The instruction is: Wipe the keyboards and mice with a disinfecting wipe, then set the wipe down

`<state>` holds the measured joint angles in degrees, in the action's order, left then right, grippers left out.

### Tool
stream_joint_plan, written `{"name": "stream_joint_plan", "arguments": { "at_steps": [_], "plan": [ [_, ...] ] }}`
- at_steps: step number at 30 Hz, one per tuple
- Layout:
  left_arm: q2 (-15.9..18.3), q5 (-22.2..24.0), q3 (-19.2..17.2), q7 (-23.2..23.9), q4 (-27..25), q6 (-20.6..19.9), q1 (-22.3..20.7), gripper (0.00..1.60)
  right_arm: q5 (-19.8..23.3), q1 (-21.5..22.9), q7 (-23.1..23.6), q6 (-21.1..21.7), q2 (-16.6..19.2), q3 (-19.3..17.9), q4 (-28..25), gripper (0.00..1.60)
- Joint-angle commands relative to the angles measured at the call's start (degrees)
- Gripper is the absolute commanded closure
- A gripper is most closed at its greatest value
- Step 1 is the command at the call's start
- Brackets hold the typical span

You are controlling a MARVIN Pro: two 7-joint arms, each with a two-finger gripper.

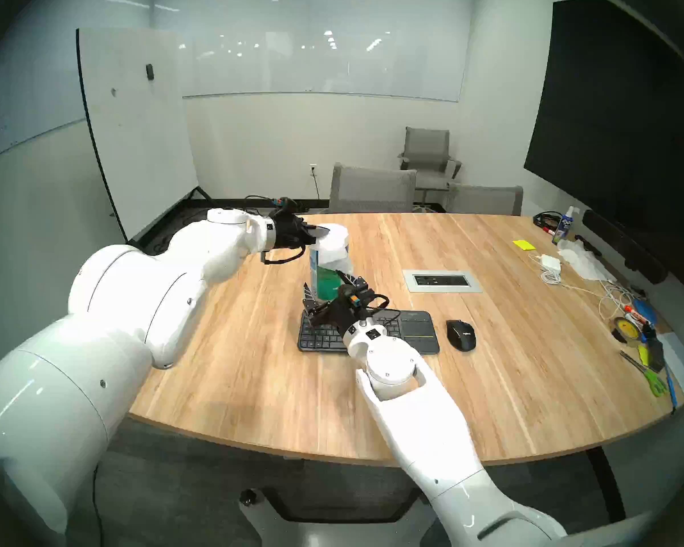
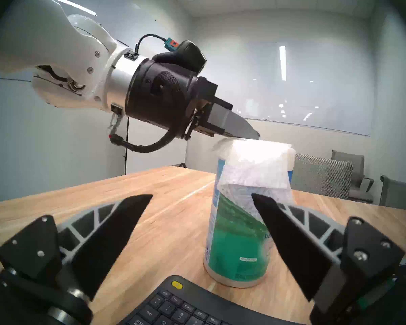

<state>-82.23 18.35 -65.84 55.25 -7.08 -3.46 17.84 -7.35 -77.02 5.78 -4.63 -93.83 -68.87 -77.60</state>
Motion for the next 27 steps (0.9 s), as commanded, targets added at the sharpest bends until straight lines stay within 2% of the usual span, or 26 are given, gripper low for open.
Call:
{"name": "stream_joint_plan", "arguments": {
  "at_steps": [1,6,16,27],
  "plan": [
    [-0.24,-0.04,0.03,-0.01,-0.48,0.00,-1.06,1.60,-0.26,3.91,-1.94,-1.91,-2.13,-0.09,1.03,0.00],
    [-0.24,-0.04,0.03,-0.01,-0.48,0.00,-1.06,1.60,-0.84,5.85,-2.42,-3.11,-2.29,-0.31,3.70,0.00],
    [-0.24,-0.04,0.01,-0.01,-0.49,0.02,-1.04,1.60,-0.81,11.88,-3.40,-4.89,-3.11,-2.57,12.76,0.00],
    [-0.24,-0.05,0.01,-0.01,-0.48,0.02,-1.05,1.60,-0.08,14.27,-3.05,-8.56,-3.79,-3.39,17.56,0.00]
  ]
}}
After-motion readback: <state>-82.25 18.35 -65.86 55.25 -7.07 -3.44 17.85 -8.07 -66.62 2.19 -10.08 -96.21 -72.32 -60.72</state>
